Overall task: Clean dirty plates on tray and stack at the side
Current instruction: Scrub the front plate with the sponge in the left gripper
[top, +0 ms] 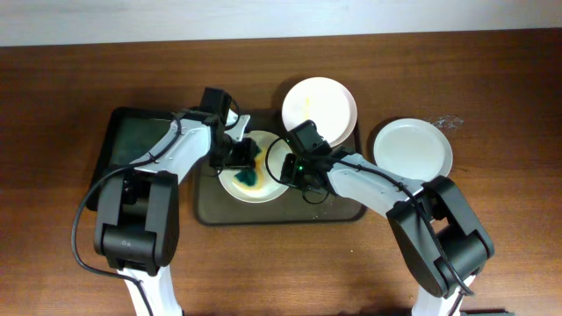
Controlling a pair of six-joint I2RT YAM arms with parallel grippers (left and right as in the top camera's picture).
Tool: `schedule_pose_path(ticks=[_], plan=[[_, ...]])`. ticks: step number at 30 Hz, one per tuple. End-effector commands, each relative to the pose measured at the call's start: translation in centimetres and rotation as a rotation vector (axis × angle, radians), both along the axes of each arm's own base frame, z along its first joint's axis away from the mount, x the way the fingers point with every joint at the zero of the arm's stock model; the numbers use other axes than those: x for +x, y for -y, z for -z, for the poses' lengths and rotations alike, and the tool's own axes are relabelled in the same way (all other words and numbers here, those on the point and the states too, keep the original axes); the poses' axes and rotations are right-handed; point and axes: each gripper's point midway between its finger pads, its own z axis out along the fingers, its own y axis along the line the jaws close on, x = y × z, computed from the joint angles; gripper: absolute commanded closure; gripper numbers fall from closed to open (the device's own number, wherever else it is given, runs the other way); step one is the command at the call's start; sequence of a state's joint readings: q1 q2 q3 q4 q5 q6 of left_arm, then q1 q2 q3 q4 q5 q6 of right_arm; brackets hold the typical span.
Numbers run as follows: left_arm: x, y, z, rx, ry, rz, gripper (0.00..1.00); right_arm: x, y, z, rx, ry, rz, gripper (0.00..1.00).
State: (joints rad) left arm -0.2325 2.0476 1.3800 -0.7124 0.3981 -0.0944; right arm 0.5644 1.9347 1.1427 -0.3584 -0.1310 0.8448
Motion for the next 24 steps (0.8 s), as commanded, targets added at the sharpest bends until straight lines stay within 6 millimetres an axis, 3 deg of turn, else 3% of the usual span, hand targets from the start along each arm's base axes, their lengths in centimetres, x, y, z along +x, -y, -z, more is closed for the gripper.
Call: schedule_pose_path(ticks=[1,5,7,9,10,12,14,16,19,24], plan=[[4.2,-3.2,0.4,0.212,0.148,-0.203,1.00,-0.6,0.2,0.8,-0.020,-0.024,-0.005,0.96],[7.0,-7.1,-0.4,0.431,0.294,-0.356,1.00,-0.6,0.2,0.8,-0.022,-0.026,-0.005,0.96],[7.2,-9.0,-0.8,0.529,0.324,-0.401,1.00,-0.6,0.2,0.8,-0.022,-0.026,-0.005,0.96],[6.5,-9.2,-0.5,0.549,0.296,-0.385,1.00,-0.6,0.2,0.8,-0.022,-0.026,-0.005,0.96],[5.9,-8.5,-0.1,0.519,0.268,-0.326,1.00,-0.6,0.2,0.8,-0.022,-0.026,-0.005,0.96],[3.7,-3.9,0.7,0.298,0.178,-0.082,1.00,-0.6,0.2,0.8,-0.022,-0.026,-0.005,0.96],[0.5,1.2,-0.1,0.005,0.083,0.118,1.00,-0.6,0.2,0.8,-0.022,-0.026,-0.005,0.96],[-2.1,4.0,-1.6,-0.193,0.012,0.211,1.00,-0.6,0.2,0.8,-0.022,-0.026,-0.005,0.96],[-1.7,4.2,-1.8,-0.203,0.031,0.215,1.00,-0.6,0.2,0.8,-0.022,-0.026,-0.005,0.96],[3.7,2.7,-1.6,-0.066,0.234,0.124,1.00,-0.6,0.2,0.8,-0.022,-0.026,-0.005,0.96]])
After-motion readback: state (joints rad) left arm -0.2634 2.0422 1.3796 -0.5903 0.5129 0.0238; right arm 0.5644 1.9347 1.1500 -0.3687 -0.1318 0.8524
